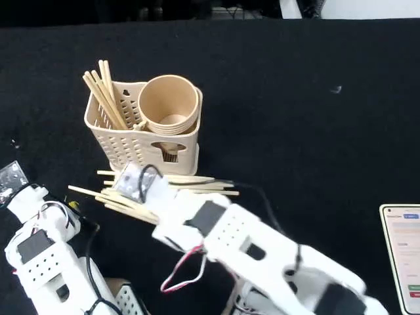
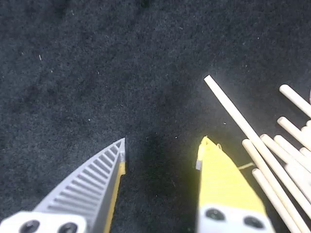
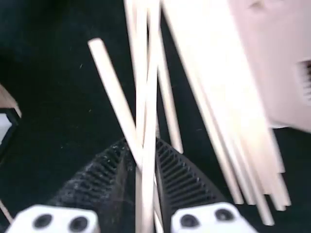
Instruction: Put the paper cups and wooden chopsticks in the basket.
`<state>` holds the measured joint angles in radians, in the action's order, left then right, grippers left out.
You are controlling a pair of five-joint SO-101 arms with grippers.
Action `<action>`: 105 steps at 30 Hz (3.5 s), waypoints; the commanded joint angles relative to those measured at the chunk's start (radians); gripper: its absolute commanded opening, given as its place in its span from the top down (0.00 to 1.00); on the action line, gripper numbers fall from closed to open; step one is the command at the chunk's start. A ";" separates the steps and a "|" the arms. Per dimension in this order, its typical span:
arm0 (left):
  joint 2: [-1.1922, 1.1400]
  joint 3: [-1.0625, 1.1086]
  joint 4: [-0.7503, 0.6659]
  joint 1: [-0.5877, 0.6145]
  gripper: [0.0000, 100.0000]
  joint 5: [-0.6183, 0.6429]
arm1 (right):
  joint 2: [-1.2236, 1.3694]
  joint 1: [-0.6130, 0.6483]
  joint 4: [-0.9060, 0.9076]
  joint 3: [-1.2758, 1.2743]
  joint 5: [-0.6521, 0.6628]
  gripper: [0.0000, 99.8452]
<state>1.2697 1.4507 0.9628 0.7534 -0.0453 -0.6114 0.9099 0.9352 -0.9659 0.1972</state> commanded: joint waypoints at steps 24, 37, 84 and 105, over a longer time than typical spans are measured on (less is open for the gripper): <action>0.015 -0.016 -0.014 0.010 0.76 0.003 | -0.131 -0.087 -0.092 -0.229 0.224 0.99; 0.015 -0.016 -0.014 0.010 0.76 0.003 | 0.073 -0.091 -0.098 -0.202 0.245 0.94; 0.015 -0.016 -0.014 0.004 0.76 0.003 | -0.035 -0.387 -0.110 -0.226 0.427 0.84; 0.015 -0.015 -0.014 0.004 0.76 0.003 | 0.163 -0.391 -0.187 -0.171 0.425 0.99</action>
<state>1.2697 1.4507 0.9628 0.7534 -0.0453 -0.4350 0.5294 0.7373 -1.1653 0.6237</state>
